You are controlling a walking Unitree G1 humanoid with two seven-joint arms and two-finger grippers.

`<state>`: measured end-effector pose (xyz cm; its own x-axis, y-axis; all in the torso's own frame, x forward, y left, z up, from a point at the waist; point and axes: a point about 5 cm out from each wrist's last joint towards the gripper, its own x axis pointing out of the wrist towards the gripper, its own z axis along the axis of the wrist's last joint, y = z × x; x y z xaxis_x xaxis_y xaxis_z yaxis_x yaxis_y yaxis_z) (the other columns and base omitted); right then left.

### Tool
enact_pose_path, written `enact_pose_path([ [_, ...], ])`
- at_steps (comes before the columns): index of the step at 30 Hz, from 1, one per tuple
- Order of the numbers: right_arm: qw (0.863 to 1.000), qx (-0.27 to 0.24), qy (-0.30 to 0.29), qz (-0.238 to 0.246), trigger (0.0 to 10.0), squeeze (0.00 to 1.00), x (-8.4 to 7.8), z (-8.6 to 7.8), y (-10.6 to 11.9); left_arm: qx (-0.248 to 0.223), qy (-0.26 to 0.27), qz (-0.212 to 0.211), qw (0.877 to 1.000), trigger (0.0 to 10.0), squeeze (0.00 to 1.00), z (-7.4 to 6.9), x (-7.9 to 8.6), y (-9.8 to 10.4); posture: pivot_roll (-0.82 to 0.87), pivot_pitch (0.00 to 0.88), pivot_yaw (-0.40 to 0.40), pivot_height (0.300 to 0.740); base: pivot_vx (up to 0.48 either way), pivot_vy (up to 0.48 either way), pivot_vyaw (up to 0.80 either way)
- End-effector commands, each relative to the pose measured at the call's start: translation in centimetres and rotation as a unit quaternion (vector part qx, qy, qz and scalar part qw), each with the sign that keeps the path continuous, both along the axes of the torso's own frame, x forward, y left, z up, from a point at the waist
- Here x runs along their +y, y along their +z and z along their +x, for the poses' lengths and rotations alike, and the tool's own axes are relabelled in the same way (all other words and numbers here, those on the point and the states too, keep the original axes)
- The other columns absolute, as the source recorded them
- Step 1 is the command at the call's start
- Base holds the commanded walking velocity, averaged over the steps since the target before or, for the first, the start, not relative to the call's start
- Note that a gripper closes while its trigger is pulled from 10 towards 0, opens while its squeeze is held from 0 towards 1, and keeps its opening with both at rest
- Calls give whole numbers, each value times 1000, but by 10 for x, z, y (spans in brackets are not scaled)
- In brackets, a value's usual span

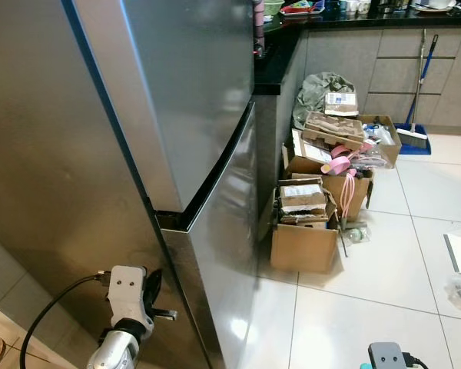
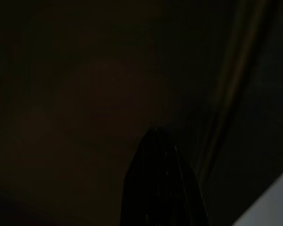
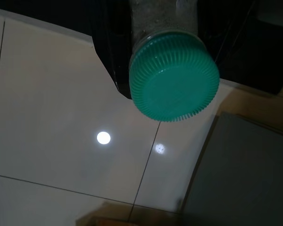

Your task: Restocking fridge

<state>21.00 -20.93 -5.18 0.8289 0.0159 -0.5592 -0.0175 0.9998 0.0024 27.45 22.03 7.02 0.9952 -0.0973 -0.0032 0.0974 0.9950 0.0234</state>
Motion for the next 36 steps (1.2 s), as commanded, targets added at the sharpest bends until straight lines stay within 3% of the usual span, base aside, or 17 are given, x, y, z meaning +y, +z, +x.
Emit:
enact_pose_path([
  [1,1000,4,6,0,10000,0,2,-1,-1,-8,-3,-5,1000,10000,0,3,-8,0,-85,105,47,740,0,0,0],
  [6,1000,4,6,0,10000,0,2,-1,-1,-15,-6,-14,1000,10000,0,10,-18,2,-84,105,47,740,0,0,0],
  [11,1000,4,6,1,10000,0,2,-2,-1,-14,-33,-30,999,10000,0,21,-44,3,-85,108,49,740,0,0,0],
  [15,1000,4,5,2,10000,0,2,-1,-1,-9,-43,-33,998,10000,0,24,-51,2,-86,110,51,740,0,0,0],
  [18,1000,4,3,2,10000,0,2,-2,-1,0,-80,-40,996,10000,0,24,-64,0,-87,112,53,740,0,0,0],
  [36,1000,4,2,3,10000,0,3,-1,-1,22,-123,-32,992,10000,0,26,-66,-5,-80,119,51,740,0,0,0],
])
